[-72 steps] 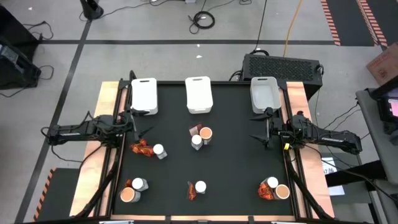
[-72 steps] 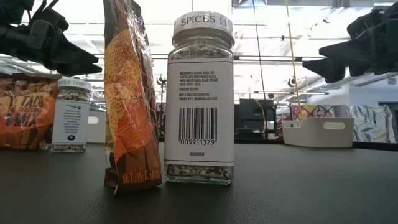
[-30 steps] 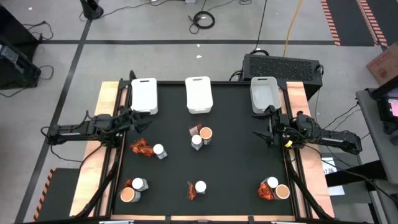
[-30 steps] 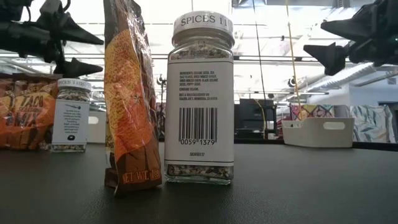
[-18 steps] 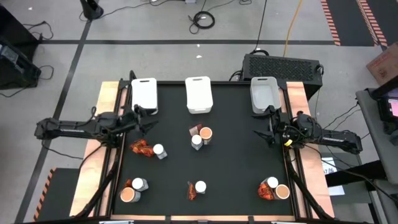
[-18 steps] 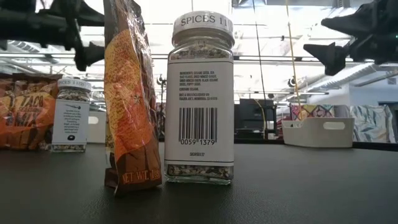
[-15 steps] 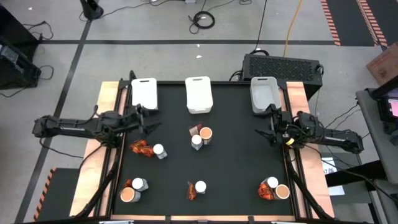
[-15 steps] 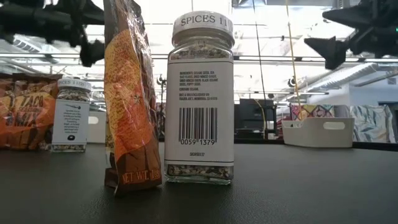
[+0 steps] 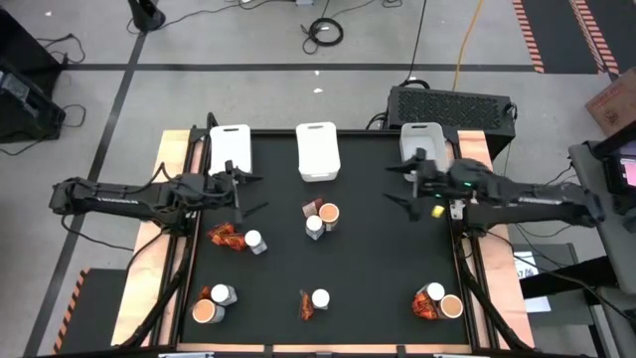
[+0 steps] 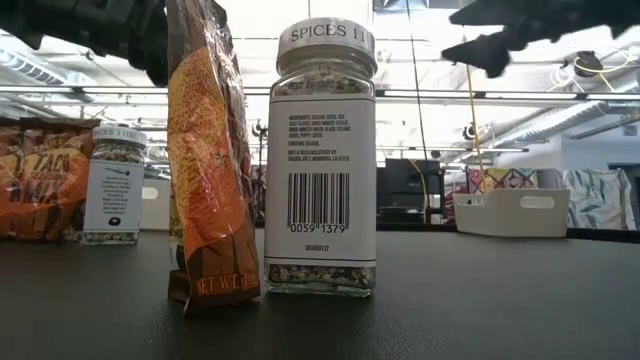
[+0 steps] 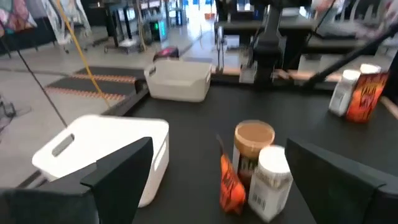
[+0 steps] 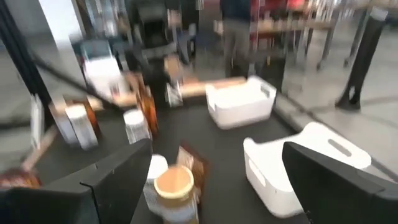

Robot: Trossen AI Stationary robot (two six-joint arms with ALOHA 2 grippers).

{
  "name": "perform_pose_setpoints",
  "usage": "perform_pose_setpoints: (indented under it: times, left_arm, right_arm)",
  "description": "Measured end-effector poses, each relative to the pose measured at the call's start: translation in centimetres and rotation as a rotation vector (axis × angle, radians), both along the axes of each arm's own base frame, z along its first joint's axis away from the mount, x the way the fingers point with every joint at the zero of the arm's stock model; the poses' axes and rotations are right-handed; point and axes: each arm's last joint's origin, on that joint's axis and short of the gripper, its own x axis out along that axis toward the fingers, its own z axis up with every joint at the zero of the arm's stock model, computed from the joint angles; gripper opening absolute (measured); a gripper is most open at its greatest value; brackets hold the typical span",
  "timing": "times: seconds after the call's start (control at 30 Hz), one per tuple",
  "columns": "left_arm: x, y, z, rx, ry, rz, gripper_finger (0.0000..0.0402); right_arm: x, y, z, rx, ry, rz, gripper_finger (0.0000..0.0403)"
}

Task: Sort spices by type
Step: Put the gold seasoning bottle into the gray bin

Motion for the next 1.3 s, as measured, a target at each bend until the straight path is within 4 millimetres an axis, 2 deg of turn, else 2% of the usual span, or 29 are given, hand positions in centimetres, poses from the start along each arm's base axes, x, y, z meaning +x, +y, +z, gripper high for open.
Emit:
perform_pose_setpoints:
  times: [0.2,0.33,0.6,0.77,1.0,1.3]
  left_arm:
    - [-0.3,0.1,-0.9,0.009,0.096,0.044,0.0367]
    - [-0.3,0.2,-1.0,0.017,0.106,0.061,0.0367]
    - [-0.7,-0.4,-1.2,0.020,0.135,0.024,0.0367]
    - [-1.6,-0.7,-1.0,0.011,0.131,0.035,0.0367]
    - [-1.7,-0.7,-0.7,0.016,0.110,0.038,0.0367]
    - [-1.7,-0.7,-0.7,0.052,0.116,0.031,0.0367]
  right_arm:
    - [5.8,-0.7,1.8,-0.017,0.232,0.041,0.0357]
    - [9.2,-1.0,2.3,-0.023,0.357,0.116,0.0357]
    - [14.8,0.2,0.6,-0.137,0.531,0.281,0.0357]
    - [16.9,0.9,-1.0,-0.213,0.592,0.352,0.0357]
    - [18.0,0.4,-3.0,-0.152,0.791,0.410,0.0357]
    - [20.2,0.0,-5.6,-0.187,0.791,0.443,0.0357]
